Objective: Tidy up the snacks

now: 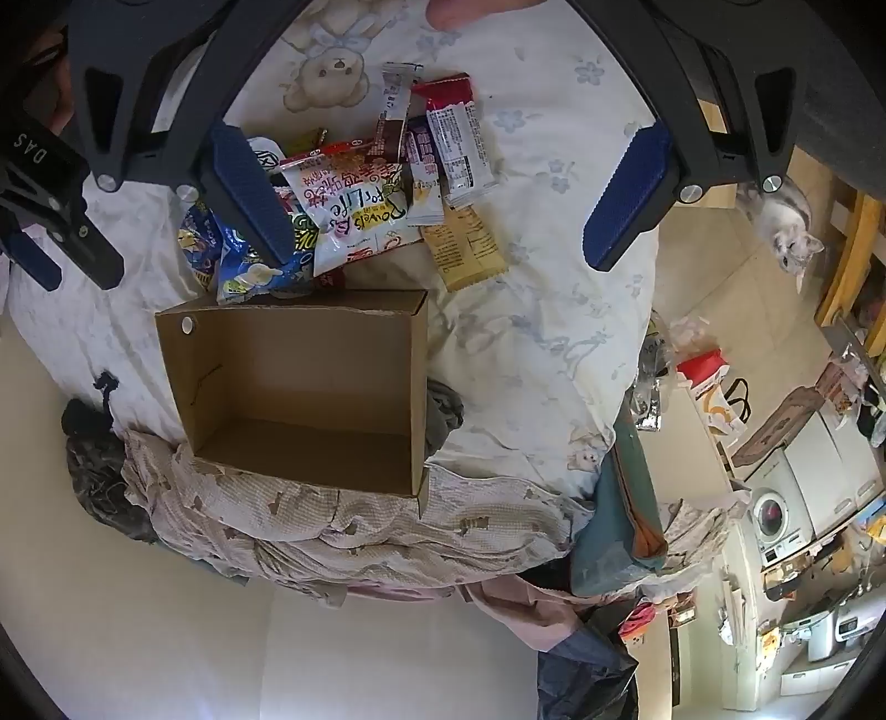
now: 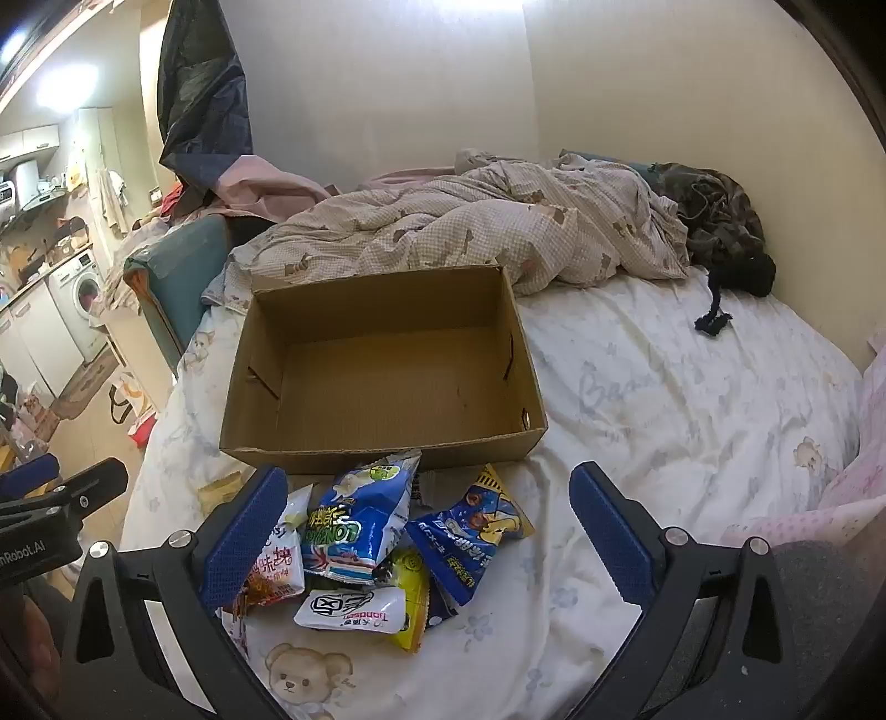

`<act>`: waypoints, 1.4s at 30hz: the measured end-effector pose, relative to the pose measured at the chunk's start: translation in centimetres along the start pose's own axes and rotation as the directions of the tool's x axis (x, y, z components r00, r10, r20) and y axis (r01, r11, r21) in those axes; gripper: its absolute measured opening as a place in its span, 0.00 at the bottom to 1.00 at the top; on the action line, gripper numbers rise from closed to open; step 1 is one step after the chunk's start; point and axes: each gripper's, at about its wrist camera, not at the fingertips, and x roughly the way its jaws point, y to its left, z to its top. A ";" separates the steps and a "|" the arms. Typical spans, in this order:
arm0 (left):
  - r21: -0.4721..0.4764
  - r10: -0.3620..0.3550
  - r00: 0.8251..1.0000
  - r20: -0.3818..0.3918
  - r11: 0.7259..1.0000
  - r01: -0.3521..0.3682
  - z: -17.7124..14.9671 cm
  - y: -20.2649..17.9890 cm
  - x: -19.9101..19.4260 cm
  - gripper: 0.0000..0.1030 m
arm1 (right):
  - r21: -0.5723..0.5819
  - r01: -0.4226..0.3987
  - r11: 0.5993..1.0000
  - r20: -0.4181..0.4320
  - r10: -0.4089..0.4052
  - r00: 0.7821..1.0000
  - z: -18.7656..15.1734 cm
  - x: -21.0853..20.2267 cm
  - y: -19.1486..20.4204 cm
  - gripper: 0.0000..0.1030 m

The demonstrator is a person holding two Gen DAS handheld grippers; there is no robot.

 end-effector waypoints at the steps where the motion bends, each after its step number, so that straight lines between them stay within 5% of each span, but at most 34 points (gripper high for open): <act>1: -0.001 -0.003 1.000 -0.001 1.000 0.003 0.0 0.0 0.0 1.00 | 0.001 -0.004 1.000 0.009 0.004 1.000 0.0 0.0 0.0 1.00; 42: -0.004 0.008 1.000 0.012 1.000 -0.008 0.6 0.1 -0.4 1.00 | 0.005 -0.004 1.000 0.018 0.004 1.000 0.0 -0.2 -0.2 1.00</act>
